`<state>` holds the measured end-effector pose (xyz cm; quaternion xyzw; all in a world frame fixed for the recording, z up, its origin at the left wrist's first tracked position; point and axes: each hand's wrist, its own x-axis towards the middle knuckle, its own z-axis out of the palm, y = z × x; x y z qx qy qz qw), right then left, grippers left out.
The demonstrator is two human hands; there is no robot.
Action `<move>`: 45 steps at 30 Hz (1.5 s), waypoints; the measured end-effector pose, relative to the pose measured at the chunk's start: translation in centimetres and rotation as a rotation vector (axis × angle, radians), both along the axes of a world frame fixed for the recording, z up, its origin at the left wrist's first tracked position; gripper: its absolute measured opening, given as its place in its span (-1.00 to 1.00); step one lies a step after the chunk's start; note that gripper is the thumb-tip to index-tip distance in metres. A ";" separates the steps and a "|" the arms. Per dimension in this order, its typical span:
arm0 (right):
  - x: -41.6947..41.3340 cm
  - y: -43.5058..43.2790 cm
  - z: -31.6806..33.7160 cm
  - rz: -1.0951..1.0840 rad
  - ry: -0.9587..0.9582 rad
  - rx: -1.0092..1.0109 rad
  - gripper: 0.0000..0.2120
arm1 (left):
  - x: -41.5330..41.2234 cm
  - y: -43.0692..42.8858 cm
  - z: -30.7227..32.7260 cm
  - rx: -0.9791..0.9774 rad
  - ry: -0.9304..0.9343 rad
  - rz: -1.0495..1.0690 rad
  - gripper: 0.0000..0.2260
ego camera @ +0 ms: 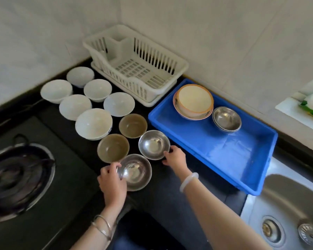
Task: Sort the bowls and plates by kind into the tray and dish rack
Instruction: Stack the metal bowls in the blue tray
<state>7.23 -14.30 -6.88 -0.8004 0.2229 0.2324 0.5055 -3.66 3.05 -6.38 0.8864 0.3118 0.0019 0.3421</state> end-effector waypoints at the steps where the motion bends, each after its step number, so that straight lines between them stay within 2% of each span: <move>1: 0.0 0.1 0.0 -0.045 0.012 0.055 -0.91 | -0.2 0.3 -0.1 -0.099 -0.027 0.057 -0.69; 4: -0.3 0.0 0.6 -0.113 0.012 0.115 -0.87 | -0.5 0.8 -0.4 -0.350 -0.028 0.211 -0.73; 8: -1.2 -0.7 2.0 -0.145 -0.041 0.144 -0.85 | -0.3 1.4 -1.3 -0.463 0.027 0.224 -0.82; 12: -2.1 -1.2 3.9 -0.092 -0.098 0.161 -0.83 | 0.2 0.8 -1.1 -0.724 -0.002 0.255 -0.84; 19: -3.9 -0.7 4.5 0.156 -0.059 -0.097 -0.91 | 1.6 -0.5 0.0 -0.956 0.003 0.273 -0.85; 23: -4.6 -0.6 3.7 0.187 -0.036 -0.163 -0.91 | 2.0 -0.3 0.1 -0.979 0.013 0.270 -0.85; 27: -4.8 -0.6 3.1 0.190 -0.041 -0.192 -0.90 | 2.0 -0.2 -0.4 -0.908 0.042 0.182 -0.91; 30: -4.9 -0.6 2.5 0.171 -0.039 -0.209 -0.93 | 1.9 -0.1 -0.7 -0.880 0.058 0.164 -0.82; 33: -5.0 -0.8 1.8 0.149 -0.047 -0.233 -0.85 | 2.1 -0.1 -0.8 -0.864 0.088 0.177 -0.71; 35: -5.0 -1.0 1.4 0.131 -0.005 -0.177 -0.81 | 2.4 -0.1 -0.7 -0.861 0.105 0.180 -0.69; 38: -4.6 -1.1 1.0 0.054 0.155 0.048 -0.66 | 3.0 -0.1 -0.4 -0.866 0.128 0.181 -0.67; 40: -4.6 -1.3 1.1 0.012 0.212 0.152 -0.67 | 3.4 -0.3 -0.1 -0.856 0.148 0.175 -0.66; 45: -4.0 -3.3 1.9 -0.087 0.111 0.226 -0.76 | 5.5 -1.6 2.0 -0.866 0.119 0.106 -0.70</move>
